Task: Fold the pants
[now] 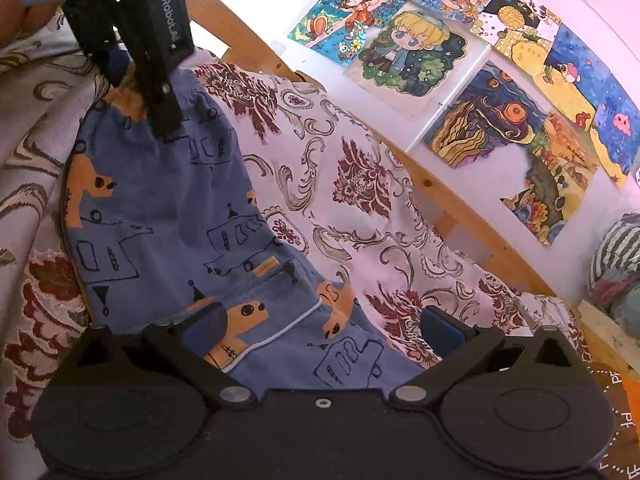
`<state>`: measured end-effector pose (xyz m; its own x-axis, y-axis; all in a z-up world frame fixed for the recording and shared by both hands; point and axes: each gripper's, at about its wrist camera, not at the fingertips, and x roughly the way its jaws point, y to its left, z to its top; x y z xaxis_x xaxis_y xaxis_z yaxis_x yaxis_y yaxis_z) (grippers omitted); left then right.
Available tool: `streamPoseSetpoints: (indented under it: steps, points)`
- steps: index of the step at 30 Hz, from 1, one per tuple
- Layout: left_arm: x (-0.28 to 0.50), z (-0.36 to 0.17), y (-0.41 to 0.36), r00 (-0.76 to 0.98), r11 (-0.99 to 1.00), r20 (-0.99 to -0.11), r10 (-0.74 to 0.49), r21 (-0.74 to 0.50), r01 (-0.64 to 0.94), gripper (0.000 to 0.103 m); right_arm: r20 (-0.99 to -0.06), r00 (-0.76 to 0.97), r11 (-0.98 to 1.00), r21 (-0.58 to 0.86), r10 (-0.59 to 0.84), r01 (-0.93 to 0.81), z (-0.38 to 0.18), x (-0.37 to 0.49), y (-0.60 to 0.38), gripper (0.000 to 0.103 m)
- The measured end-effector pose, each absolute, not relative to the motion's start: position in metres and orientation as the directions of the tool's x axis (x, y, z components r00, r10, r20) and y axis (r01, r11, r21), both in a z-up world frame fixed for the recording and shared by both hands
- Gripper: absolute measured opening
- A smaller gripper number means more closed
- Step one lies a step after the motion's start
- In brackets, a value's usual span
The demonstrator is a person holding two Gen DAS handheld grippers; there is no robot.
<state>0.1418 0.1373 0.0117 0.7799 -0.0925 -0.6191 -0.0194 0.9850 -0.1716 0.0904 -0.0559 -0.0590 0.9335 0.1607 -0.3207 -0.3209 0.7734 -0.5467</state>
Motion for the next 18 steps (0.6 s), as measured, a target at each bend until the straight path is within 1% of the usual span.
streamPoseSetpoints:
  steps: [4,7,11,13,18]
  points:
    - [0.141,0.017,0.141,0.795,0.964,-0.595,-0.118,-0.26,-0.051,0.021,-0.318,0.934,0.774,-0.547,0.161,-0.32,-0.059,0.09,-0.056,0.102]
    - [0.136,0.027,0.127,0.817,0.972,-0.563,-0.122,-0.236,-0.018,0.02,-0.335,0.925,0.79,-0.512,0.177,-0.337,-0.057,0.093,-0.06,0.102]
    - [0.132,0.04,0.102,0.839,0.973,-0.522,-0.156,-0.226,0.041,0.02,-0.374,0.898,0.827,-0.409,0.233,-0.385,-0.046,0.099,-0.079,0.102]
    - [0.131,0.044,0.089,0.841,0.976,-0.515,-0.166,-0.21,0.064,0.02,-0.383,0.891,0.839,-0.377,0.245,-0.393,-0.041,0.101,-0.091,0.102]
    - [0.13,0.045,0.064,0.835,0.98,-0.521,-0.177,-0.173,0.099,0.02,-0.4,0.886,0.852,-0.355,0.234,-0.385,-0.037,0.098,-0.115,0.102]
